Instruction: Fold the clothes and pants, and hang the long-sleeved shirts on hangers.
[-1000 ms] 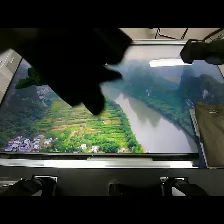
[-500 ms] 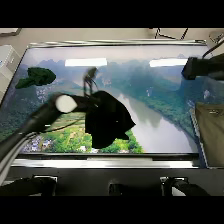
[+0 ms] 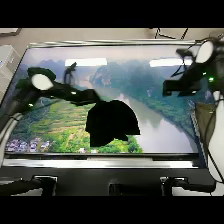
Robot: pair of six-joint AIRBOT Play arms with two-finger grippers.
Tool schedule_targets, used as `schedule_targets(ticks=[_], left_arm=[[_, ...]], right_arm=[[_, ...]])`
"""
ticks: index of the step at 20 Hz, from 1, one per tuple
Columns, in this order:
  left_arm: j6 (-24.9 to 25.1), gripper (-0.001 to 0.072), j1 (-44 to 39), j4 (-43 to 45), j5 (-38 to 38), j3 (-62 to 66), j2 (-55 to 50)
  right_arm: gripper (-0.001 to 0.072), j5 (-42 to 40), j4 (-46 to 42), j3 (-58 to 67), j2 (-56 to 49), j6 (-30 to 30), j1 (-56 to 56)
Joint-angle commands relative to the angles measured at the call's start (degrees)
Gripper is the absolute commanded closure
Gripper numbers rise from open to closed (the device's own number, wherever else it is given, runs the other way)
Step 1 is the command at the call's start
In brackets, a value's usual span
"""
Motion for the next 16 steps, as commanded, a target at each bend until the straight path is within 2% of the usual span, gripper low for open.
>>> schedule_targets(ticks=[1, 4, 5, 6, 7, 11, 13, 16], left_arm=[[-0.1, -0.0004, 9.3, 8.0, -11.6, -6.5, 1.5], [2.2, -0.0001, 10.0, 3.7, -2.4, -19.8, 1.1], [4.3, 0.0046, 9.7, -0.9, 1.8, -23.5, 0.7], [6.2, 0.0127, 9.3, -4.8, 5.0, -25.9, 0.2], [7.3, 0.0126, 9.0, -7.7, 7.6, -27.2, -0.5], [8.0, 0.0130, 8.6, -9.0, 14.4, -27.1, -4.0], [7.8, 0.0214, 8.2, -9.4, 15.4, -27.2, -5.0], [7.8, 0.0223, 6.3, -9.4, 16.9, -27.2, -6.2]], right_arm=[[0.0082, -1.0, 6.2, -9.0, -2.6, -1.5, 0.0], [0.0082, -5.6, 12.5, -19.3, -2.6, -2.0, 0.0], [0.0082, -7.0, 15.1, -22.0, -2.6, -2.5, 0.0], [0.0082, -8.3, 16.8, -24.1, -2.6, -2.6, 0.0], [0.0082, -9.6, 17.9, -25.9, -2.6, -2.6, 0.0], [0.0106, -11.6, 18.0, -28.2, -2.7, -2.6, 0.0], [0.0123, -12.2, 18.0, -28.2, -2.7, -2.6, 0.0], [0.0123, -13.2, 18.2, -28.2, -2.9, -2.6, 0.1]])
